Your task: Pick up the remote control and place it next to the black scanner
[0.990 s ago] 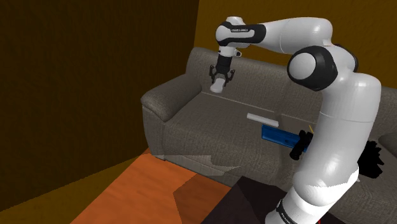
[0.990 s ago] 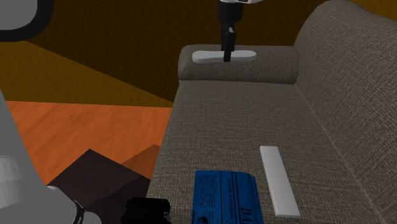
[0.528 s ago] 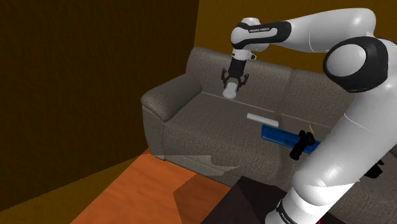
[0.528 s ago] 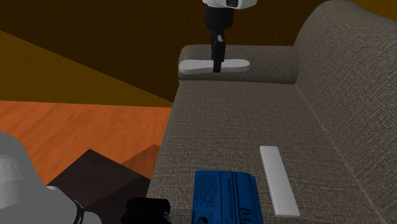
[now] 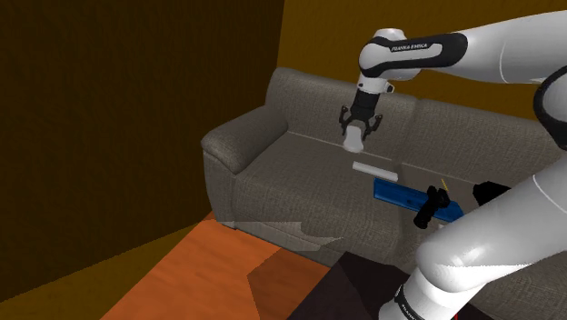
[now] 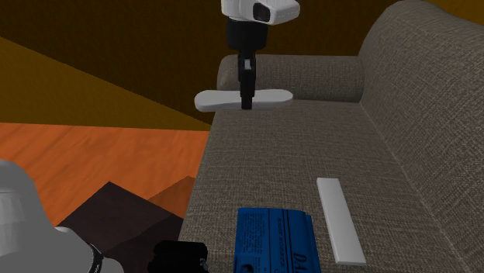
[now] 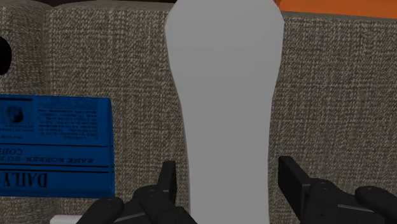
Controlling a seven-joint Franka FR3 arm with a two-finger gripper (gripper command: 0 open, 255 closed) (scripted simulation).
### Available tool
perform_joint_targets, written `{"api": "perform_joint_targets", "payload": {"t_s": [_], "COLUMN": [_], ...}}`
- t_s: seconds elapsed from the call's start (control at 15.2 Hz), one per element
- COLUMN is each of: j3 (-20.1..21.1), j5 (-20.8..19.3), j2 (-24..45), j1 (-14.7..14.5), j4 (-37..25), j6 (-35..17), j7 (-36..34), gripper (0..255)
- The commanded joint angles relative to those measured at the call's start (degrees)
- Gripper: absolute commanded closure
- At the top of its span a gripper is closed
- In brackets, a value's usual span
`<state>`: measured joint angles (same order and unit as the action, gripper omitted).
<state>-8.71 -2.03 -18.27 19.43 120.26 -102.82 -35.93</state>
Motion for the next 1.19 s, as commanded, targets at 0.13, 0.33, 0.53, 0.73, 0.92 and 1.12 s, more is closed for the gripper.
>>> {"api": "perform_joint_targets", "payload": {"t_s": [0.13, 0.33, 0.53, 0.73, 0.92, 1.12], "j3": [-1.0, -2.2, -2.3, -2.5, -2.7, -2.9], "j5": [-1.6, -3.3, -3.5, -3.6, -3.8, -3.9], "j2": [-8.6, -15.9, -15.9, -15.9, -15.7, -15.4], "j1": [1.4, 3.0, 3.1, 3.1, 3.2, 3.3], "j4": [7.4, 12.7, 15.1, 17.3, 19.5, 21.6], "j6": [1.1, 2.9, 0.7, -1.7, -4.0, -6.4], "j7": [1.6, 3.3, 3.3, 3.3, 3.3, 3.3], "gripper": [255, 255, 255, 255, 255, 255]}}
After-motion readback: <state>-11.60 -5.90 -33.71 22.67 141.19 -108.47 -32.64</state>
